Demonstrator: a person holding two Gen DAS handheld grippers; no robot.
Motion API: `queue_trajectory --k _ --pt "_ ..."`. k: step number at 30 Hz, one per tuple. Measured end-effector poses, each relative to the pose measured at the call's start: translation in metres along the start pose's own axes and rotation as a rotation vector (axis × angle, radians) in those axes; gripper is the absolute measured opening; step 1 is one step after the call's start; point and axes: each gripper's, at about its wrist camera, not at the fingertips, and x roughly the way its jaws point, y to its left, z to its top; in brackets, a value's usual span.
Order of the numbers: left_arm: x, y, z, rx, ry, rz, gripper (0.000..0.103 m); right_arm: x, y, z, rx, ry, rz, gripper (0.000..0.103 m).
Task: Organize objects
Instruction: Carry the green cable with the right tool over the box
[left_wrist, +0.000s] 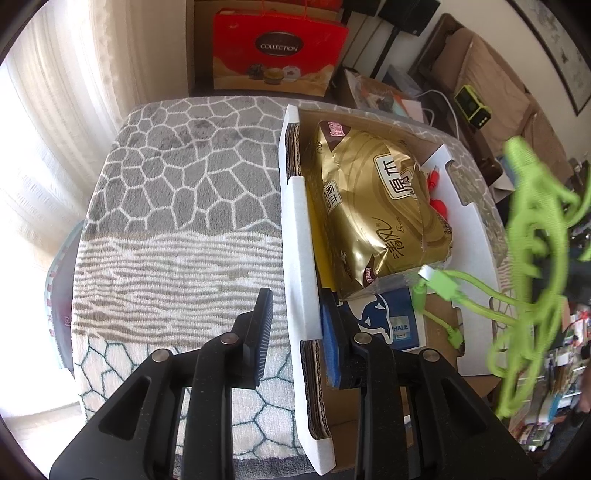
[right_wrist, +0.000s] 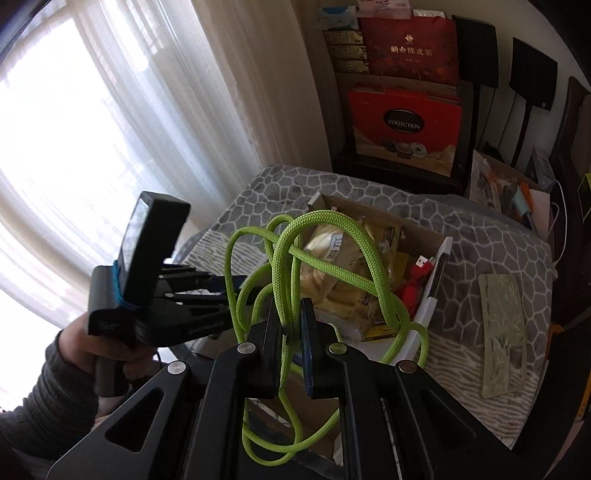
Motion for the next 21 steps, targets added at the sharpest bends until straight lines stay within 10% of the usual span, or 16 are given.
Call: queue_trajectory --k 15,21 --pt "-0.020 0.002 0.003 -0.010 -0.039 -0.013 0.024 0.002 0.027 0.026 -0.253 -0.187 -0.197 0.007" --pt "-0.020 0.006 0.002 -0.015 -0.037 -0.018 0.026 0.031 0.006 -0.010 -0.216 -0.154 -0.115 0.007"
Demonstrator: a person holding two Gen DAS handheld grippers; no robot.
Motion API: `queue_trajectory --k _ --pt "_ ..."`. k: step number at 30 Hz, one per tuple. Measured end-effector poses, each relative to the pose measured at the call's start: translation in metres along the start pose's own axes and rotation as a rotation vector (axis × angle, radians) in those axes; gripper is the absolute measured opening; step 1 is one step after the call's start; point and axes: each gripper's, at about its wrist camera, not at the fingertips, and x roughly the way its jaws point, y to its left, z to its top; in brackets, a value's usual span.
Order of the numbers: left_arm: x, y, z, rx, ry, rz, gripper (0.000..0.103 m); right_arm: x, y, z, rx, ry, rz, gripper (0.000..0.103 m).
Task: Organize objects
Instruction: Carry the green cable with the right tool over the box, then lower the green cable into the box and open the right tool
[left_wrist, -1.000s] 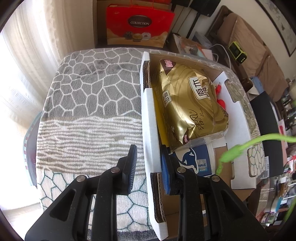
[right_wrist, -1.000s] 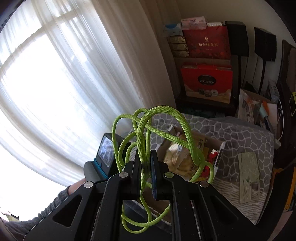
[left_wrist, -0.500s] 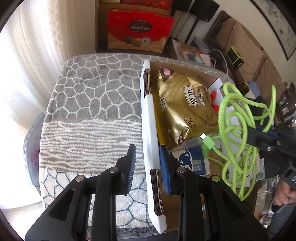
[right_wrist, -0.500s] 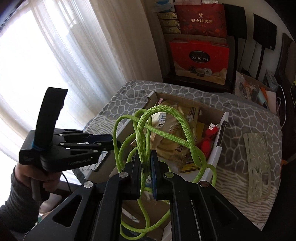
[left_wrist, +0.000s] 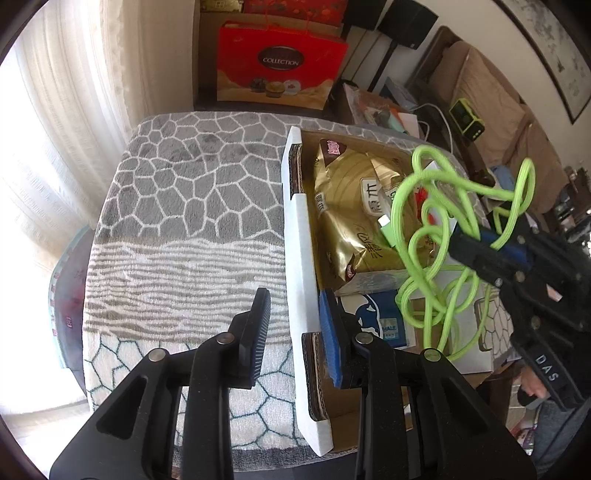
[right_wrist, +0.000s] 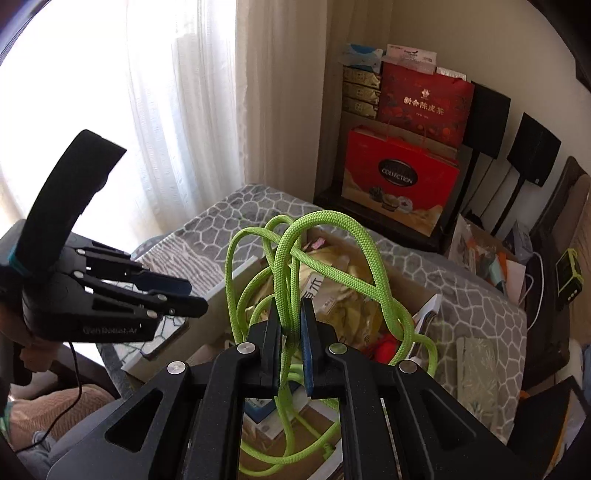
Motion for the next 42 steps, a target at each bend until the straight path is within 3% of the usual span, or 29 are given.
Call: queue_trajectory --k 8,12,14,19,21,23,25,29,33,34,35,36,42 --pt "-0.005 0.001 0.000 -0.016 -0.012 -0.012 0.026 0.011 0.003 -0.041 0.034 0.115 0.237 0.008" --pt "-0.005 0.000 0.002 -0.015 -0.011 -0.017 0.026 0.028 -0.004 -0.047 0.127 0.240 0.407 0.008" --pt "-0.005 -0.003 0.002 -0.004 -0.009 -0.015 0.026 0.037 -0.003 -0.049 0.146 0.287 0.442 0.008" --pt "-0.002 -0.012 0.000 0.022 0.003 -0.020 0.026 0.050 0.007 -0.054 0.144 0.373 0.421 0.012" --pt "-0.001 -0.014 -0.001 0.027 0.005 -0.019 0.026 0.052 0.010 -0.055 0.127 0.417 0.351 0.021" --pt "0.000 -0.014 -0.001 0.025 0.007 -0.021 0.026 0.045 0.011 -0.054 0.123 0.422 0.310 0.049" --pt "0.000 -0.013 -0.001 0.024 0.006 -0.017 0.027 0.030 0.011 -0.051 0.120 0.390 0.323 0.053" --pt "0.000 -0.011 -0.001 0.017 0.004 -0.020 0.027 -0.010 0.002 -0.037 0.123 0.297 0.315 0.053" --pt "0.002 -0.010 -0.001 0.006 0.006 -0.027 0.027 -0.033 -0.017 -0.012 0.144 0.153 0.138 0.053" --pt "0.002 -0.010 -0.001 0.005 0.008 -0.027 0.027 -0.033 -0.024 -0.007 0.165 0.127 0.093 0.047" --pt "0.003 -0.010 -0.001 0.004 0.011 -0.026 0.027 -0.029 -0.027 -0.001 0.180 0.119 0.074 0.036" --pt "0.004 -0.010 -0.002 0.004 0.014 -0.025 0.027 -0.019 -0.033 0.006 0.190 0.119 0.072 0.033" --pt "0.005 -0.009 -0.004 0.008 0.021 -0.015 0.027 0.028 -0.046 0.006 0.284 0.178 0.094 0.031"
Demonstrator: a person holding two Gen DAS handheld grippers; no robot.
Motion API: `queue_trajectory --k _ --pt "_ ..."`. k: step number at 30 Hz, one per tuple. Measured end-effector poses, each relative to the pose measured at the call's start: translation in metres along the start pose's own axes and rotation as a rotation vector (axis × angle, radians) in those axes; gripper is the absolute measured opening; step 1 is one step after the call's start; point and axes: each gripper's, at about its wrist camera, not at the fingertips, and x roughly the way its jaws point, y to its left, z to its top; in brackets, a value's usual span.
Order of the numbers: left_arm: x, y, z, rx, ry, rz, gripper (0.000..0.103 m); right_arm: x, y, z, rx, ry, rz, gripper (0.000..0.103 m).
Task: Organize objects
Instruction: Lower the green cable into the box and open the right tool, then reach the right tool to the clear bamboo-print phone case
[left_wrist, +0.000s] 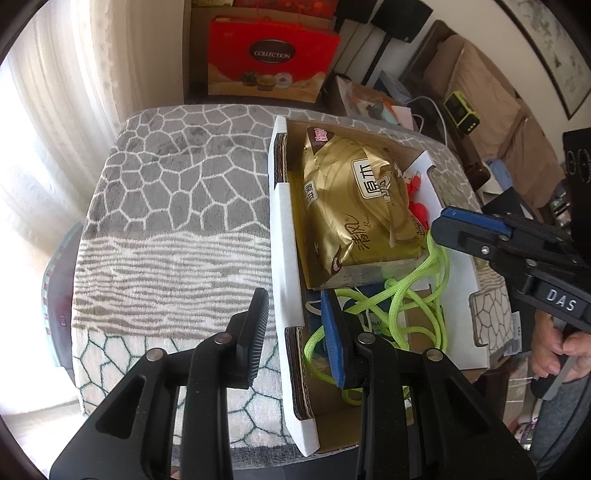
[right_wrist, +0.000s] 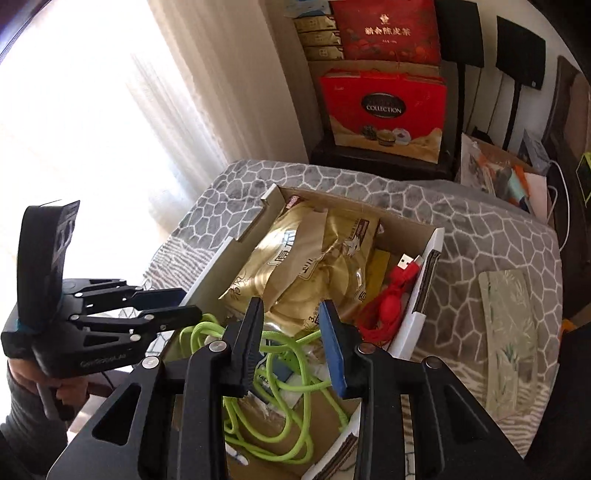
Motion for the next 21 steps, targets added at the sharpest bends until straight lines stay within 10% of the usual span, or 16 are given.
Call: queue_trajectory --k 10,21 --pt "-0.001 0.010 0.005 -0.031 -0.010 0.003 0.034 0.028 0.000 -0.044 -0.035 0.141 -0.037 0.028" --pt "0.017 0.009 -0.001 -0.028 0.019 0.039 0.043 -0.018 -0.004 -0.035 -0.045 0.025 -0.103 0.037"
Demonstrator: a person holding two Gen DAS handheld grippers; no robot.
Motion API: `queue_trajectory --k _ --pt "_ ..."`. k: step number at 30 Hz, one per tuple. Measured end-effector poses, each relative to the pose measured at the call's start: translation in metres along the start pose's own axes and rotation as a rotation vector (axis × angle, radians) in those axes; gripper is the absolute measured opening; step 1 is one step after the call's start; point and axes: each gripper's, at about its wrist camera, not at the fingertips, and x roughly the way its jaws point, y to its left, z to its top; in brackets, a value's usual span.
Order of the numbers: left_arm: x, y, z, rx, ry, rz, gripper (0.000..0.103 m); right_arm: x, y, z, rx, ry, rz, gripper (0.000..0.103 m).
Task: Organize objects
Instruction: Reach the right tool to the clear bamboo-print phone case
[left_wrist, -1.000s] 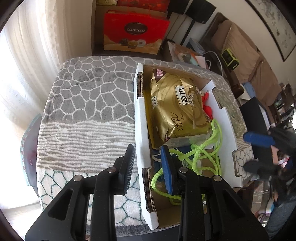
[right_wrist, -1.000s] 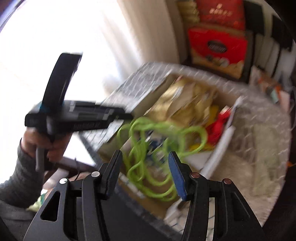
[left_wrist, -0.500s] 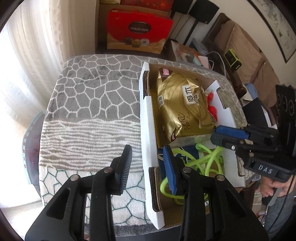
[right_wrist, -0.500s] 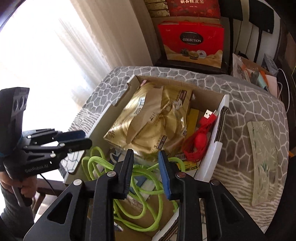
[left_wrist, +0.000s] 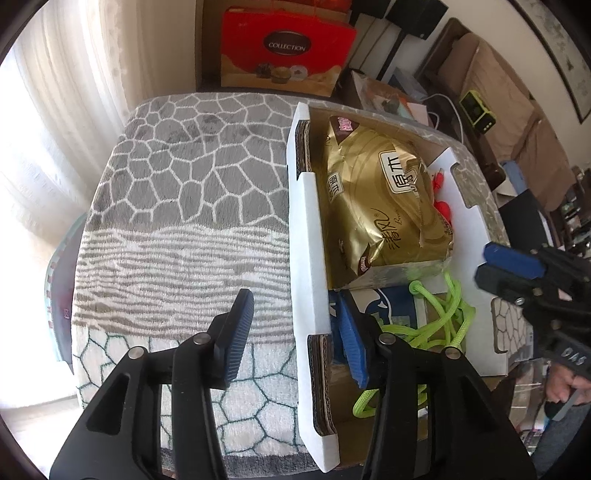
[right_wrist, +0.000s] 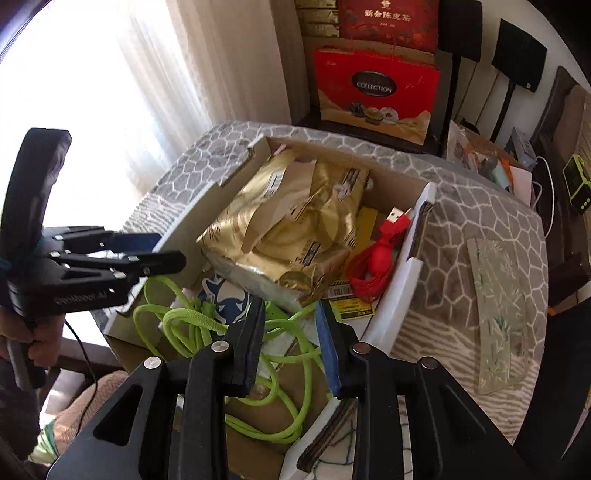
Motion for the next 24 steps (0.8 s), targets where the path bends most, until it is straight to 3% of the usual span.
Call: queue_trajectory --k 2,7,12,18,20,22,24 --pt "0.001 0.002 0.001 -0.006 0.003 0.000 0.043 -0.016 -0.011 0.003 0.020 -0.016 -0.018 0.053" --pt "0.005 0.004 0.000 -0.016 0.012 0.000 0.047 -0.044 -0.063 0.005 0.115 -0.029 -0.108 0.067" --pt "0.007 0.004 0.001 -0.017 0.014 -0.006 0.049 -0.041 -0.121 0.001 0.236 0.012 -0.190 0.069" --pt "0.010 0.000 0.002 -0.001 0.017 -0.004 0.047 -0.025 -0.160 -0.001 0.280 0.041 -0.273 0.081" --pt "0.011 0.000 0.003 -0.004 0.008 -0.004 0.043 -0.015 -0.170 -0.001 0.282 0.051 -0.285 0.082" --pt "0.014 0.000 0.005 -0.011 0.011 -0.014 0.030 -0.005 -0.176 -0.001 0.279 0.064 -0.293 0.082" --pt "0.018 0.000 0.007 -0.014 0.019 -0.021 0.028 0.005 -0.181 0.000 0.272 0.075 -0.290 0.082"
